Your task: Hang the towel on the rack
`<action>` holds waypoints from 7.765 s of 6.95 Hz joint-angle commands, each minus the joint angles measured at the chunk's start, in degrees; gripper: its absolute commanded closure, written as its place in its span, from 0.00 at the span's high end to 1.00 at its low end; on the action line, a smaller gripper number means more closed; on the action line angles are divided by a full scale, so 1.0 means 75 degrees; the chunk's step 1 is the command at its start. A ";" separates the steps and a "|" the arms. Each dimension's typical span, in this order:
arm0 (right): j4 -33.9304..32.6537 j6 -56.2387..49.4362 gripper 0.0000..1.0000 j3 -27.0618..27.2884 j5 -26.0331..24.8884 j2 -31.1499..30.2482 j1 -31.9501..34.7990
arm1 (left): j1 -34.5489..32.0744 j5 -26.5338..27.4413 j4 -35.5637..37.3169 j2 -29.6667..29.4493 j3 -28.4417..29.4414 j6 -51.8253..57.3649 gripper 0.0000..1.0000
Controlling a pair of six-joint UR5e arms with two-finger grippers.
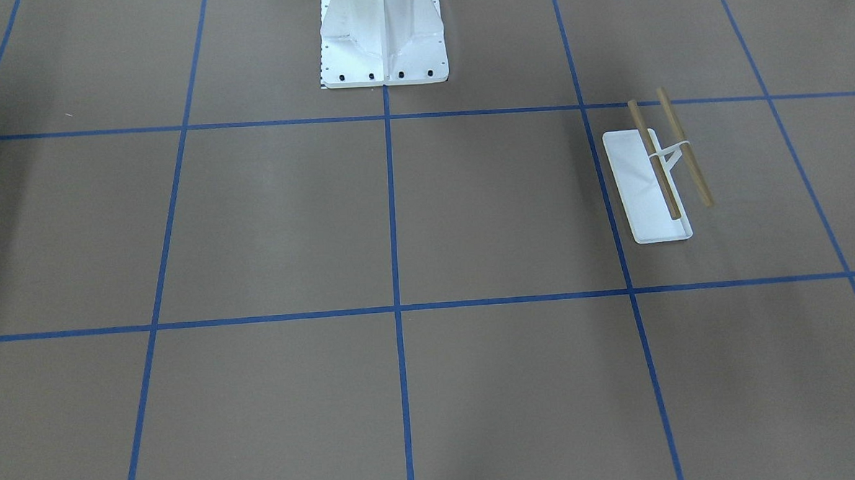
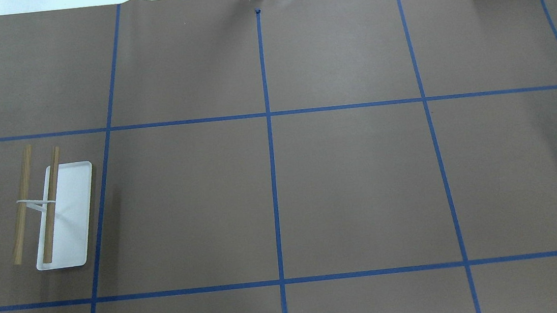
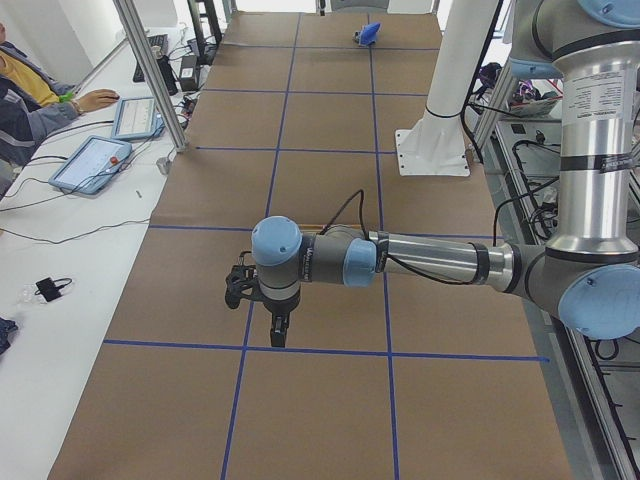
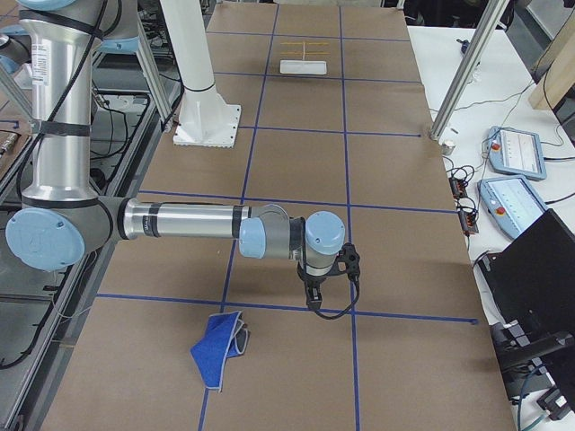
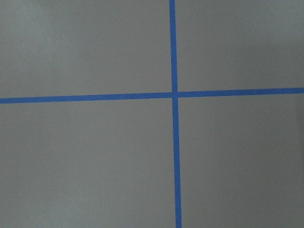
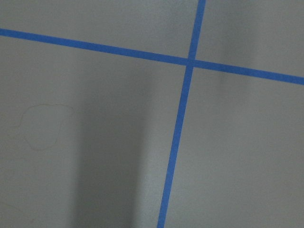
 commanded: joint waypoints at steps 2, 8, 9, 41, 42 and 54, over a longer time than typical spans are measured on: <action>0.0574 0.0944 1.00 0.0198 0.0400 -0.0519 -0.0672 | 0.0000 -0.0102 -0.0052 0.0107 -0.0014 0.0000 0.98; 0.2407 0.2248 0.98 -0.0900 0.0095 -0.1458 -0.1098 | 0.0000 -0.0162 -0.0087 0.0037 0.0091 0.0000 0.98; 0.2407 0.2306 0.97 -0.1018 0.0095 -0.1458 -0.1098 | 0.0000 -0.0162 -0.0087 0.0013 0.0115 0.0000 0.98; 0.2475 0.3159 0.00 0.0694 0.0377 -0.1437 -0.0583 | -0.0012 -0.0662 -0.0518 0.0060 -0.0014 0.0012 0.98; 0.1387 0.3499 0.00 0.1562 0.0376 -0.1099 -0.0594 | 0.0011 -0.1350 -0.0544 -0.0010 -0.0060 -0.0290 0.98; -0.1718 1.2409 0.00 0.3598 -0.1248 0.5429 -0.4130 | 0.3477 -0.1931 -0.3600 -0.4507 -0.0014 -1.4399 0.98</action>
